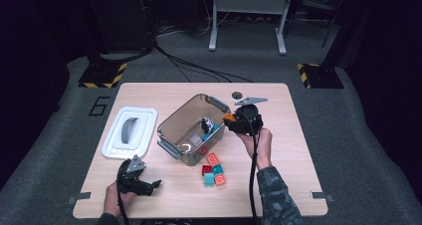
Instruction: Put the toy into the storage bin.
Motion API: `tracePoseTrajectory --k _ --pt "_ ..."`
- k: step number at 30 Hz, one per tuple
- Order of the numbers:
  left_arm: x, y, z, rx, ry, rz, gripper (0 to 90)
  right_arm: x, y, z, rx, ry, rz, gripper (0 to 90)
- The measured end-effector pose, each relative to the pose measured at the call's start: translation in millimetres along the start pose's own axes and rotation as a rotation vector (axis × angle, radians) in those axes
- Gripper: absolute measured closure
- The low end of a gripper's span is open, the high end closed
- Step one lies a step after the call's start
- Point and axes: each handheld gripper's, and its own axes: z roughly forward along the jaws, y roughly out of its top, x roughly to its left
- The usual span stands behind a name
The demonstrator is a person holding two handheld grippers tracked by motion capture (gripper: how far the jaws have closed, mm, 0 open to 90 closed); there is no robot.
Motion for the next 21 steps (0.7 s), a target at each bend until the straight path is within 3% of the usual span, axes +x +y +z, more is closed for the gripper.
tracePoseTrajectory --k 9,21 --pt "0.0 0.0 0.0 0.000 0.000 0.000 0.4 7.9 18.2 19.1 0.037 0.011 -0.013 58.9" --pt "0.0 0.0 0.0 0.000 0.000 0.000 0.4 16.0 20.6 44.4 0.110 0.022 -0.041 58.8"
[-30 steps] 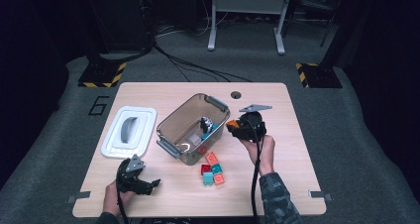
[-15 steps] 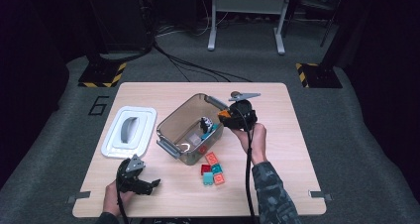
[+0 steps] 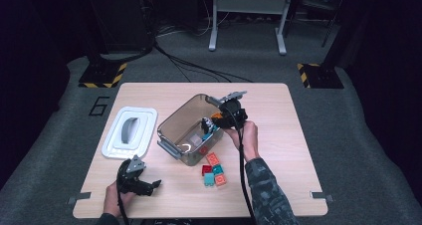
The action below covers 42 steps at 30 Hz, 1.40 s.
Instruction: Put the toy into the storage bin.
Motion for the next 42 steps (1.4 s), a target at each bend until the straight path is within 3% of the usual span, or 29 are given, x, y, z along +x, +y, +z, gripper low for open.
tracePoseTrajectory --k 5,11,18,23,29,35,42 --pt "0.0 0.0 0.0 0.000 0.000 0.000 0.4 0.8 -0.2 3.9 0.032 0.005 0.001 58.8" --pt "0.0 0.0 0.0 0.000 0.000 0.000 0.4 3.3 -1.3 0.5 0.016 0.011 -0.004 57.1" --pt "0.0 0.0 0.0 0.000 0.000 0.000 0.4 2.0 -7.7 -16.1 -0.036 0.016 0.016 39.8" --pt "0.0 0.0 0.0 0.000 0.000 0.000 0.4 -4.5 -23.6 -30.2 -0.077 0.021 0.031 28.4" --pt "-0.1 0.0 0.0 0.000 0.001 0.000 0.4 -10.5 -49.8 -37.4 -0.083 0.035 0.075 18.1" --pt "-0.1 0.0 -0.1 0.000 0.001 0.000 0.4 -5.3 -80.4 -33.2 -0.042 0.045 0.081 14.8" --pt "-0.1 0.0 0.0 0.000 0.001 -0.001 0.4 10.9 -112.8 -21.8 0.013 0.074 0.075 12.0"
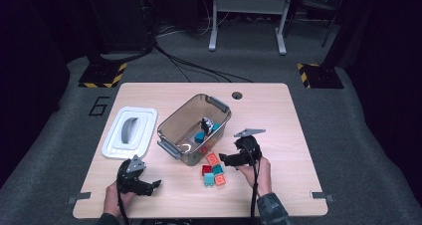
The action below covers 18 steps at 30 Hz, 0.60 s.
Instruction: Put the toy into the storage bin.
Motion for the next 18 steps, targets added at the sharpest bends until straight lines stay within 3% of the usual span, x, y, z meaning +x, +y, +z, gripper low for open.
tracePoseTrajectory --k 9,13,16,18 --pt "0.0 0.0 0.0 0.000 0.000 0.000 0.4 25.1 -34.4 13.0 0.062 -0.023 -0.033 0.0" --pt "0.0 0.0 0.0 0.000 0.000 0.000 0.4 30.8 -43.2 17.9 0.090 -0.028 -0.051 0.0" --pt "0.0 0.0 0.0 0.000 0.000 0.000 0.4 32.7 -47.7 20.7 0.098 -0.029 -0.052 2.1" --pt "0.0 0.0 0.0 0.000 0.000 0.000 0.4 34.6 -52.8 23.3 0.089 0.000 -0.049 14.3"
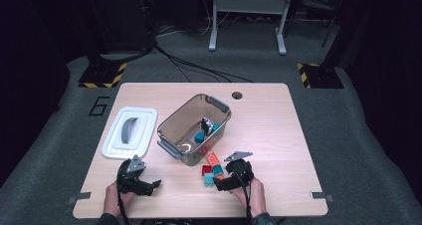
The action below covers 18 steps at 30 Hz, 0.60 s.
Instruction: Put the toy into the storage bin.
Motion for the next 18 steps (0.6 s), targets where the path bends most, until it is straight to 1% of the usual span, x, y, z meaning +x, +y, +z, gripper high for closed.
tracePoseTrajectory --k 1,2,3,5,8,9,10,12,14,17,18 --pt "0.0 0.0 0.0 0.000 0.000 0.000 0.4 0.0 0.0 0.0 0.000 0.000 0.000 14.3" --pt "0.0 0.0 0.0 0.000 0.000 0.000 0.4 0.7 -1.5 1.3 0.000 0.008 0.000 16.6" --pt "-0.1 0.0 0.0 0.000 0.000 -0.002 0.4 1.9 -3.5 2.5 0.007 0.012 -0.003 22.8" --pt "0.1 0.0 0.0 0.000 0.000 0.001 0.4 1.5 -4.8 2.8 0.009 0.004 -0.007 29.1" --pt "0.0 0.0 0.0 0.000 0.000 0.001 0.4 -1.0 -7.1 1.4 0.015 0.007 -0.012 41.2" --pt "0.0 0.0 0.0 0.000 0.000 0.000 0.4 -1.6 -7.6 1.3 0.016 0.010 -0.008 43.8" --pt "0.1 0.0 0.0 0.000 0.000 0.001 0.4 -3.2 -8.8 0.8 0.018 0.007 -0.015 47.7" --pt "0.0 0.0 0.0 0.000 0.000 0.001 0.4 -4.9 -10.3 0.1 0.028 0.002 -0.009 54.3" --pt "0.0 0.0 0.0 0.000 0.000 0.000 0.4 -6.5 -12.0 -0.2 0.031 0.005 -0.002 56.9" --pt "0.1 0.0 0.0 0.000 0.000 0.001 0.4 -8.7 -11.6 -3.0 0.020 -0.009 0.002 58.8" --pt "0.0 0.0 0.0 0.000 0.000 0.001 0.4 -10.8 -10.7 -3.7 0.025 -0.015 0.002 58.9"
